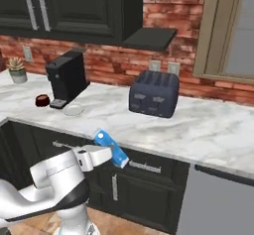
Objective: Take a sugar cube from the saucer and place it inside the coffee. Then, grab milk from the fridge and place it next to the coffee on the counter to sweeten the coffee.
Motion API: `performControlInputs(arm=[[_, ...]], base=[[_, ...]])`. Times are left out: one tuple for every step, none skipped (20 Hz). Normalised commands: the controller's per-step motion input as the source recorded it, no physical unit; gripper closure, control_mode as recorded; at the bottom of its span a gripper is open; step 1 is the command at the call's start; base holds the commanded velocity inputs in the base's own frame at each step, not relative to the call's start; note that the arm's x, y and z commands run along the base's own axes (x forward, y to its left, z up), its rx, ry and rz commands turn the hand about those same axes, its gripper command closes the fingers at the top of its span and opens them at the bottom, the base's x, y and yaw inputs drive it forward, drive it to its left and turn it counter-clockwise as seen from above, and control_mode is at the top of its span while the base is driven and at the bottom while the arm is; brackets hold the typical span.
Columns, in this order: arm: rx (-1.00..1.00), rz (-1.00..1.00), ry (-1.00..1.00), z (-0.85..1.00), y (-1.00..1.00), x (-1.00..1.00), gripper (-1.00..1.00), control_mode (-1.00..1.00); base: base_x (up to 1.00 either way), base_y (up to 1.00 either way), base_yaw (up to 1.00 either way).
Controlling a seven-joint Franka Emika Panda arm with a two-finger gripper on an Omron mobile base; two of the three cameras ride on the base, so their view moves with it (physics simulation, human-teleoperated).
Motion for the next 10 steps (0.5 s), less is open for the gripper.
performControlInputs(arm=[[0.00,0.00,0.00,0.00,0.00,0.00,1.00,1.00],[0.00,0.00,0.00,0.00,0.00,0.00,1.00,1.00],[0.00,0.00,0.00,0.00,0.00,0.00,1.00,1.00],[0.00,0.00,0.00,0.00,0.00,0.00,1.00,1.00],[0.00,0.00,0.00,0.00,0.00,0.00,1.00,1.00],[0.00,0.00,0.00,0.00,0.00,0.00,1.00,1.00],[0.00,0.00,0.00,0.00,0.00,0.00,1.00,1.00],[0.00,0.00,0.00,0.00,0.00,0.00,1.00,1.00],[0.00,0.00,0.00,0.00,0.00,0.00,1.00,1.00],[0.00,0.00,0.00,0.00,0.00,0.00,1.00,1.00]], base=[[0.55,1.00,0.40],[0.71,1.00,0.36],[0.79,1.00,0.32],[0.61,1.00,0.29],[0.44,0.88,0.29],[0.36,0.68,0.33],[0.31,0.44,0.36],[0.39,0.00,0.38],[0.26,-0.17,0.37],[0.18,-0.47,0.39]])
